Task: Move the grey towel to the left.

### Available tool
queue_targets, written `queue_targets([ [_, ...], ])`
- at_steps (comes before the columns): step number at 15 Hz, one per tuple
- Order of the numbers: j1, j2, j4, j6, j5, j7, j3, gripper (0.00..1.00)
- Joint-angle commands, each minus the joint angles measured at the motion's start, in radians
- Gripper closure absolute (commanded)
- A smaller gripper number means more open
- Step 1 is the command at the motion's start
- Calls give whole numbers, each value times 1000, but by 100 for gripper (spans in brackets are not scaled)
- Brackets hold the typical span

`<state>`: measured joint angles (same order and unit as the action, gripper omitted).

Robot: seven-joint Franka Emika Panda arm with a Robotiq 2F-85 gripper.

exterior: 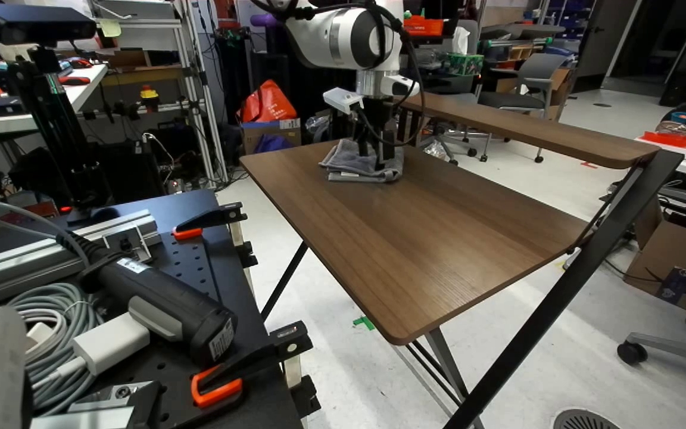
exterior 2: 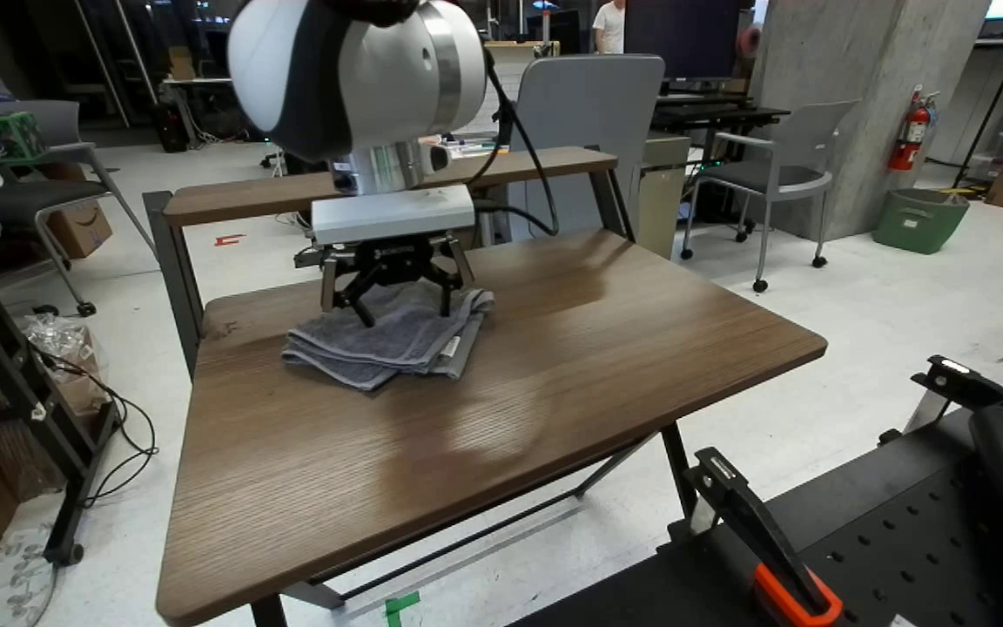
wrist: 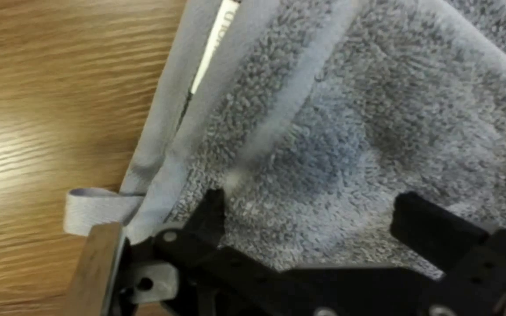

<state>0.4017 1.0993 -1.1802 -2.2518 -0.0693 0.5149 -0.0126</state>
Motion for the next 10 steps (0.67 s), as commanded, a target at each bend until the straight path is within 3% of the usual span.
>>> queue_targets([
  [1, 25, 72, 99, 39, 27, -63, -51, 0],
  [6, 64, 111, 161, 89, 34, -127, -97, 0],
  [10, 83, 114, 208, 163, 36, -104, -86, 0],
])
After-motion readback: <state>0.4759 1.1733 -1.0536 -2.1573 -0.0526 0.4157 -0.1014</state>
